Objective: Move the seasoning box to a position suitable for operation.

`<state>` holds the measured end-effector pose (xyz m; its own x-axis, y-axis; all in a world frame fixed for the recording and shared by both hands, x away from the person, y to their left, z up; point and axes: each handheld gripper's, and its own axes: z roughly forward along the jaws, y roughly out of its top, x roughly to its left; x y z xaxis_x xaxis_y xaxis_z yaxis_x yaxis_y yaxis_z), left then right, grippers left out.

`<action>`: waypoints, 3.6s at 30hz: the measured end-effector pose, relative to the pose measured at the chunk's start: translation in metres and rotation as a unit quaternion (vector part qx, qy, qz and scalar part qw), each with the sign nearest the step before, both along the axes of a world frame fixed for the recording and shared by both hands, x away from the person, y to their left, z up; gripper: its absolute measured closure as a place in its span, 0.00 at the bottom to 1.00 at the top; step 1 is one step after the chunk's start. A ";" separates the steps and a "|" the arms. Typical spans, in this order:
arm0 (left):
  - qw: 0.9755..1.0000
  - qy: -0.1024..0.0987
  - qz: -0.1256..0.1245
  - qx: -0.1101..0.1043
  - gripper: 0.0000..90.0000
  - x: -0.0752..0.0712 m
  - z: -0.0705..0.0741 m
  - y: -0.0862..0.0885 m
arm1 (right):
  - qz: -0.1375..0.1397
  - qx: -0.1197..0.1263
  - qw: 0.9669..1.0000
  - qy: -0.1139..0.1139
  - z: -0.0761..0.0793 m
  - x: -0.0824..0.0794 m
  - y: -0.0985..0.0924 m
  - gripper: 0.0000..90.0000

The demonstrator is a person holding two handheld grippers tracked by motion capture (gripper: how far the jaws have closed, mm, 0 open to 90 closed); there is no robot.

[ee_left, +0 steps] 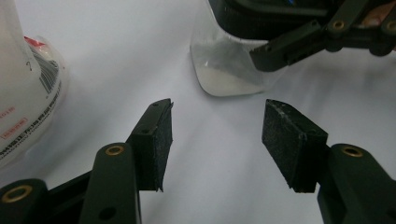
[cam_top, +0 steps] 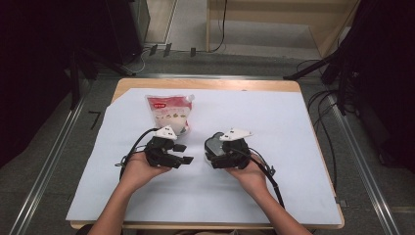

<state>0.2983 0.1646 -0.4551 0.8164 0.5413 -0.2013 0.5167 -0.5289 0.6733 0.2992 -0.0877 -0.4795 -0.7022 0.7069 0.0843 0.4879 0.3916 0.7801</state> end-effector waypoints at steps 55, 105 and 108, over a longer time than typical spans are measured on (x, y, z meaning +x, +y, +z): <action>0.997 0.029 -0.076 -0.011 0.43 0.021 -0.001 -0.015 | 0.042 0.046 0.998 0.021 0.029 -0.061 -0.073 1.00; 0.996 -0.016 -0.082 -0.013 0.33 0.020 -0.001 -0.039 | 0.016 0.038 0.995 0.094 -0.010 -0.024 -0.089 1.00; 0.996 -0.018 -0.088 -0.015 0.30 0.020 0.000 -0.043 | 0.011 0.039 0.995 0.090 -0.008 -0.020 -0.094 1.00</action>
<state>0.3183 0.1218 -0.4550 0.9049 0.3839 -0.1840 0.3934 -0.5890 0.7059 0.2789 -0.1818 -0.4871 -0.6866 0.6776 0.2633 0.6137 0.3460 0.7097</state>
